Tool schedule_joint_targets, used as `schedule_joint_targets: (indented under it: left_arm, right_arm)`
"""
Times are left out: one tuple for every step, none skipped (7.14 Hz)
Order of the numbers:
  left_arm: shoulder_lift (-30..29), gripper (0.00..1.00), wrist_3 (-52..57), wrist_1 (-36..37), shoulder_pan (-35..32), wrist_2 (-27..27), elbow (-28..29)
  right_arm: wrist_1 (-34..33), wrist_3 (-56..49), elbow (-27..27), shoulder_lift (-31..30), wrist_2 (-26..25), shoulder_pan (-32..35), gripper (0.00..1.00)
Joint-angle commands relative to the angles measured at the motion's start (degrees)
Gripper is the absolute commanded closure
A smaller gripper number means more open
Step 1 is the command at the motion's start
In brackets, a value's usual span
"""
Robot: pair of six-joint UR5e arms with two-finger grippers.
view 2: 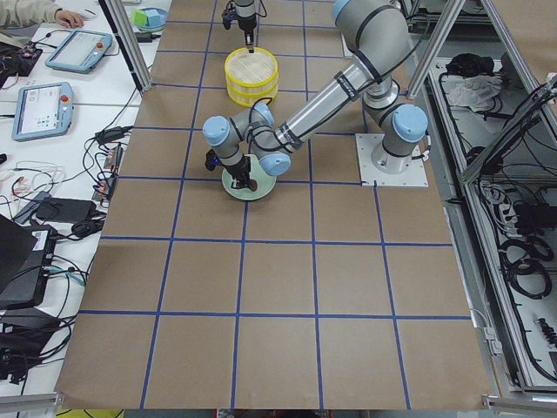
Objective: Place buns in different layers of steamer
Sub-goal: 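Grasp and lift the dark brown bun with left gripper while right holds rim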
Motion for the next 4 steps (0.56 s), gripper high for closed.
schedule_joint_targets:
  left_arm:
    - [1.4, 1.0, -2.98, -0.53, -0.6, -0.32, 0.89]
    - [2.36, 1.0, -4.91, -0.62, -1.65, -0.32, 0.98]
    - [3.5, 1.0, -7.2, -0.62, -3.83, -0.15, 1.16]
    - [4.64, 1.0, -10.52, -0.71, -5.86, -0.24, 1.42]
  right_arm:
    - [-0.19, 0.08, 0.09, 0.06, -0.4, -0.02, 1.0]
    - [-0.1, -0.09, 0.09, -0.03, -0.57, -0.02, 1.0]
    - [-0.1, -0.09, 0.09, 0.06, -0.57, -0.02, 1.0]
    - [-0.1, 0.0, 0.17, 0.06, -0.57, -0.02, 1.0]
